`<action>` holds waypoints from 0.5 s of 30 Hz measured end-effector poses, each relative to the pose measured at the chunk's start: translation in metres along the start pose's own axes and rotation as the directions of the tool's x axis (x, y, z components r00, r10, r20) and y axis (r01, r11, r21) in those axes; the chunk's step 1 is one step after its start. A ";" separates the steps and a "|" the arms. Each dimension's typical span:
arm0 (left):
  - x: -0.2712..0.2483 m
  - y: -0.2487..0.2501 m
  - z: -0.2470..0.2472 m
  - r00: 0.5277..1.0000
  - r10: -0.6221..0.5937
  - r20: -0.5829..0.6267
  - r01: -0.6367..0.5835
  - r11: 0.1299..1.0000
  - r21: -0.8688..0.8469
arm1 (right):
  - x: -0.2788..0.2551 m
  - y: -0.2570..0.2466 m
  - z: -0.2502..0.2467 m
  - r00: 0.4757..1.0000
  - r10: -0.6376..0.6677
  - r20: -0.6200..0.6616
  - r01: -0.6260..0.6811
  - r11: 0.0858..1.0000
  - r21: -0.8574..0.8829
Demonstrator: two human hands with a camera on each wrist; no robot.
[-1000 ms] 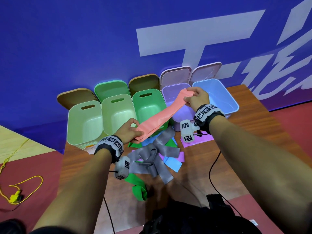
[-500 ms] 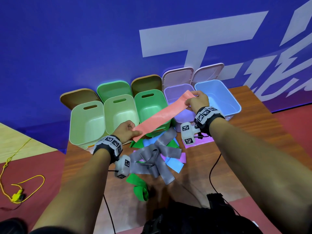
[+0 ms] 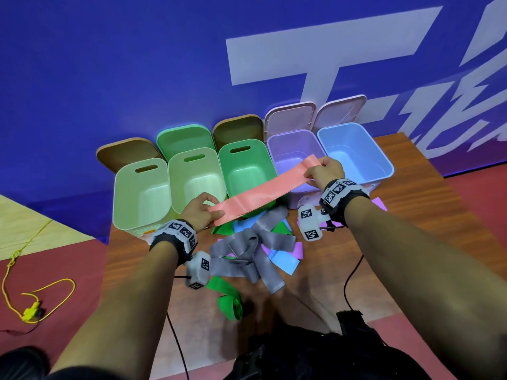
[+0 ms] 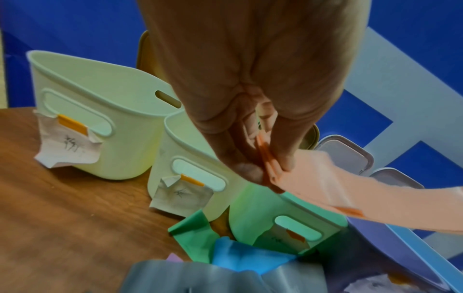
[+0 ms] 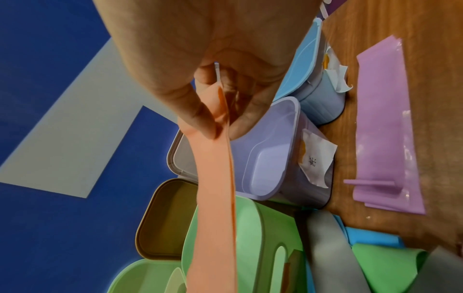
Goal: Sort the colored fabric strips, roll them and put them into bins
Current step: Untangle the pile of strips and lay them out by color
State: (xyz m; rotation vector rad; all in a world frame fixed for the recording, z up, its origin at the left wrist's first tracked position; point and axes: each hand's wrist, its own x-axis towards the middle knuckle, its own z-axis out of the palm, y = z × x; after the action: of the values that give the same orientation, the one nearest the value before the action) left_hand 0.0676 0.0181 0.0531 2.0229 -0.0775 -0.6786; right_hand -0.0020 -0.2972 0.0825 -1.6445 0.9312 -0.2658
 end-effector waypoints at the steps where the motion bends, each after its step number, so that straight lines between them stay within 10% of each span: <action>1: 0.001 -0.002 0.000 1.000 0.003 0.006 -0.003 1.000 0.013 | -0.001 0.000 -0.001 1.000 -0.002 0.005 0.002 1.000 0.007; 15: 0.005 -0.011 0.014 0.999 -0.036 -0.002 0.036 0.994 0.107 | -0.001 0.017 -0.019 0.999 0.033 0.004 -0.033 0.999 -0.035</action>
State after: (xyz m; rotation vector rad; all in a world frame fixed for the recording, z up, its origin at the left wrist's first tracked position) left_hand 0.0627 0.0111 0.0364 2.1315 -0.0785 -0.7107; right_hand -0.0213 -0.3107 0.0733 -1.6599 0.9637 -0.2248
